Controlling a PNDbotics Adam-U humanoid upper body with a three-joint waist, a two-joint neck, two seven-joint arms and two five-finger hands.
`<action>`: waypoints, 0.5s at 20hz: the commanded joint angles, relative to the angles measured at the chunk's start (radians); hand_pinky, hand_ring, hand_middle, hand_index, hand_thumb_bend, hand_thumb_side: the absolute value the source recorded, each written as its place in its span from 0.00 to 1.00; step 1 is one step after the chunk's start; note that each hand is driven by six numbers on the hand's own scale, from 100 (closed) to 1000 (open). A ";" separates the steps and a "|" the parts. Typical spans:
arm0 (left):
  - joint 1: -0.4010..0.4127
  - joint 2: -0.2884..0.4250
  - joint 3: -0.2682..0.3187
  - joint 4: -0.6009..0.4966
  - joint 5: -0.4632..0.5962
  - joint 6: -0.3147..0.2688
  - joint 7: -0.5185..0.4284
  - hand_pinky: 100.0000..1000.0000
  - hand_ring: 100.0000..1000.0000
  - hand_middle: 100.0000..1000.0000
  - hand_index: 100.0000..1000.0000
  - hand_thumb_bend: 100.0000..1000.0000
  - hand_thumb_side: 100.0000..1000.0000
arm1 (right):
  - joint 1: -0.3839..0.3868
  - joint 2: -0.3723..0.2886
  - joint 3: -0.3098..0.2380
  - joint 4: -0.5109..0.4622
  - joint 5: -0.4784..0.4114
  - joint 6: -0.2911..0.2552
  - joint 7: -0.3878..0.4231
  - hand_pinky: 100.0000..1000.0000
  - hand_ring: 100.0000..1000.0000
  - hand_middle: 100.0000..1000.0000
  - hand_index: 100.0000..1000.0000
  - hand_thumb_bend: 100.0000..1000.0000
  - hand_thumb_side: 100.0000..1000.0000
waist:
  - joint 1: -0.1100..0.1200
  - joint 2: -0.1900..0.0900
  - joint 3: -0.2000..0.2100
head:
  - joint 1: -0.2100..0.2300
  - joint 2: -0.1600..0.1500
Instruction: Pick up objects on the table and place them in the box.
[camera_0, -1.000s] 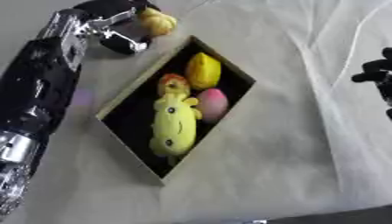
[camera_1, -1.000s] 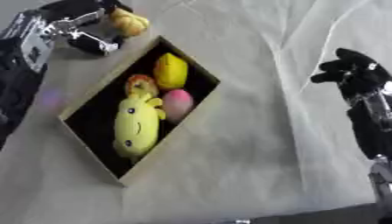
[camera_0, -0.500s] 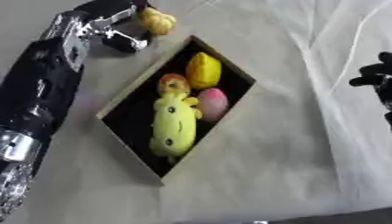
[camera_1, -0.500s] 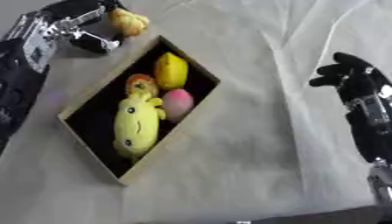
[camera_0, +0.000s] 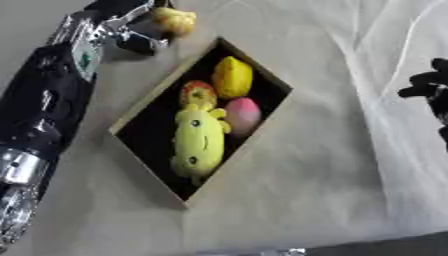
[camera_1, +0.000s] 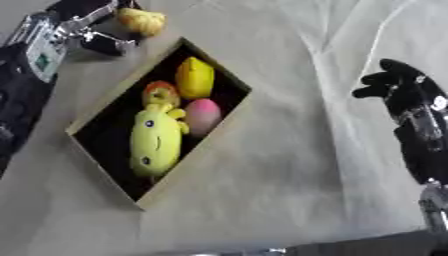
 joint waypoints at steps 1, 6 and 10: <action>-0.012 0.015 -0.017 -0.030 0.021 -0.022 -0.002 0.71 0.69 0.50 0.67 0.00 0.04 | 0.010 -0.025 -0.009 -0.014 -0.018 -0.012 0.000 1.00 0.66 0.66 0.85 0.00 0.67 | -0.010 -0.053 0.005 | -0.010 0.007; -0.001 0.021 -0.051 -0.071 0.075 -0.066 -0.039 0.70 0.69 0.50 0.67 0.00 0.08 | 0.036 -0.040 -0.016 -0.014 -0.036 -0.024 -0.003 1.00 0.66 0.66 0.85 0.00 0.65 | -0.015 -0.085 0.030 | -0.027 0.008; 0.013 0.030 -0.091 -0.138 0.130 -0.095 -0.062 0.71 0.69 0.52 0.68 0.00 0.02 | 0.057 -0.053 -0.024 -0.014 -0.046 -0.031 -0.006 1.00 0.66 0.66 0.85 0.00 0.65 | -0.011 -0.107 0.057 | -0.049 0.008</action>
